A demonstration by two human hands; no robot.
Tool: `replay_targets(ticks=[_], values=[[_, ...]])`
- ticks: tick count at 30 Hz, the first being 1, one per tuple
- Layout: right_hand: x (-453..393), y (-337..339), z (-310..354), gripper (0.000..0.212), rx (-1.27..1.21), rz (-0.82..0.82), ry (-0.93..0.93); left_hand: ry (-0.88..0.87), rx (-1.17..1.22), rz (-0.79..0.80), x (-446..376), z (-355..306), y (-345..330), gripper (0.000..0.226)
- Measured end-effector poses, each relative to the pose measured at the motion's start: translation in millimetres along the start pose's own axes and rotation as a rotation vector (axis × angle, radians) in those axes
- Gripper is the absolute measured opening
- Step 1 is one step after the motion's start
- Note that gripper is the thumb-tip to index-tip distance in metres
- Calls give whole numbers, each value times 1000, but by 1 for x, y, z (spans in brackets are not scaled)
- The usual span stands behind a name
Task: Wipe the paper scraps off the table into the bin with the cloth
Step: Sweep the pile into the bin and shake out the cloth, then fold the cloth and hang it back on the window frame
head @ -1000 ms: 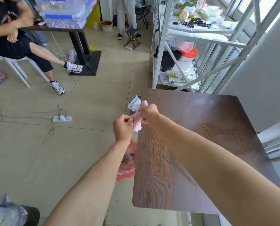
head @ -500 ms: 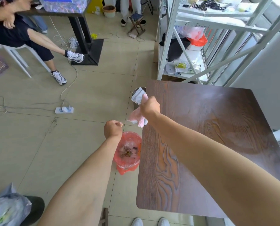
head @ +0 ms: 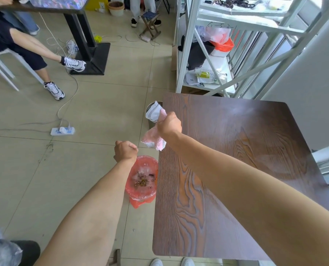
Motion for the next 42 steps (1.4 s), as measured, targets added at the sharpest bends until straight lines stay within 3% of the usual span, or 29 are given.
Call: replay_targets(ticks=[3,8,11,15,18,22,23,26,28,31,33,38,42], values=[[1,2,1,35,-6,1,-7,-35,1,7,-1,3,-2,7],[3,5,3,42,-40,2,-14,-24,32,28,-4,9,0,19],[7,6,2,42,-76,11,-22,-13,163,94,13,-2,7,20],[14,8,4,39,-158,35,-65,102,482,438,48,-16,16,66],[23,13,8,40,-229,66,-106,212,650,535,61,-29,18,85],[38,20,13,42,-327,138,-136,287,879,456,67,-57,27,85],[39,23,13,41,-350,159,-135,265,892,421,68,-64,30,77],[51,42,9,29,-418,197,-99,133,867,344,83,-89,42,25],[65,64,2,22,-433,213,-80,41,822,315,95,-105,48,13],[78,97,-18,22,-469,235,-111,-97,762,351,115,-130,53,22],[85,122,-32,34,-562,197,-116,-169,727,396,129,-149,52,30],[103,184,-82,61,-625,82,-176,-295,663,502,173,-199,33,19],[130,233,-134,58,-642,117,-210,-357,635,623,216,-239,-3,21]])
Point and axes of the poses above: each hand's wrist, its own x-axis away from the middle knuckle, its own y-axis out of the back of the hand, z = x × y, the point moved 1 cm from there along -x, towards the middle knuckle, and after that the axes turned 12 degrees about x, right-handed, at the moved point
